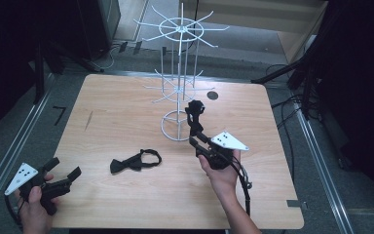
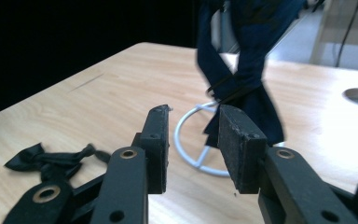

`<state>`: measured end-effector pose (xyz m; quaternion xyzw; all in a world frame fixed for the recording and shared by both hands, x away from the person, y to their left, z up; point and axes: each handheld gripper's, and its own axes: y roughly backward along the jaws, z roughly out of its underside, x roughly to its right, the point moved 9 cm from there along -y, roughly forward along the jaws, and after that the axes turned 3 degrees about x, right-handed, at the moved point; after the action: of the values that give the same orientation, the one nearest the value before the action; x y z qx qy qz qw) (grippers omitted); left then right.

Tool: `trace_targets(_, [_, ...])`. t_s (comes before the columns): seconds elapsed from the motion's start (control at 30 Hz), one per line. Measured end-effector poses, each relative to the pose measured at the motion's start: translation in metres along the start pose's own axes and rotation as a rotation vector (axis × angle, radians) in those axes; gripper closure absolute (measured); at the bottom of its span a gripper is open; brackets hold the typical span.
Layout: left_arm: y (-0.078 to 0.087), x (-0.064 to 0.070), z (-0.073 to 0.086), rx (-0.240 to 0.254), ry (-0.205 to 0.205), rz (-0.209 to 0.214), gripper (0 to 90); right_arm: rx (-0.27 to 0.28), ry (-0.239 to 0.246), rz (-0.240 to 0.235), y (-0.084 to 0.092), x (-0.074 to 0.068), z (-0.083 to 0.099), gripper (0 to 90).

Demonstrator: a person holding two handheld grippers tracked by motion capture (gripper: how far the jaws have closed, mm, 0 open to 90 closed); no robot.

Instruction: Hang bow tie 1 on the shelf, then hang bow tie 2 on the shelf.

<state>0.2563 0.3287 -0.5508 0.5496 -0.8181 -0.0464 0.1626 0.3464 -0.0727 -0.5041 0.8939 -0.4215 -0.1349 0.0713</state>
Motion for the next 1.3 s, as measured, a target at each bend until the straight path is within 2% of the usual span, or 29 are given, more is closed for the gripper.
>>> trace_targets(0.17, [0.0, 0.0, 0.0, -0.003, 0.004, 0.002, 3.7, -0.009, 0.005, -0.027, -0.006, -0.012, 0.004, 64.3])
trace_targets(0.2, [0.0, 0.0, 0.0, -0.002, 0.005, 0.003, 3.7, -0.022, 0.014, -0.044, -0.011, -0.02, 0.007, 64.1])
trace_targets(0.37, [0.0, 0.0, 0.0, -0.001, 0.007, 0.005, 3.7, -0.054, 0.021, -0.069, -0.021, -0.032, 0.017, 63.8])
trace_targets(0.43, [0.0, 0.0, 0.0, -0.002, 0.005, 0.006, 3.7, -0.092, 0.039, -0.089, -0.031, -0.043, 0.029, 63.4])
trace_targets(0.5, [0.0, 0.0, 0.0, 0.0, 0.007, 0.006, 3.7, -0.106, 0.041, -0.097, -0.034, -0.046, 0.033, 63.2])
trace_targets(0.57, [0.0, 0.0, 0.0, 0.0, 0.009, 0.008, 3.7, -0.144, 0.045, -0.109, -0.043, -0.054, 0.044, 62.6])
trace_targets(0.73, [0.0, 0.0, 0.0, -0.001, 0.008, 0.008, 3.7, -0.183, 0.048, -0.131, -0.054, -0.066, 0.057, 61.0])
trace_targets(0.87, [0.0, -0.001, 0.0, 0.0, 0.011, 0.006, 3.7, -0.193, 0.048, -0.135, -0.058, -0.071, 0.061, 60.9])
trace_targets(1.3, [0.0, -0.001, 0.0, -0.001, 0.017, 0.014, 3.7, -0.281, 0.031, -0.126, -0.079, -0.081, 0.081, 60.9])
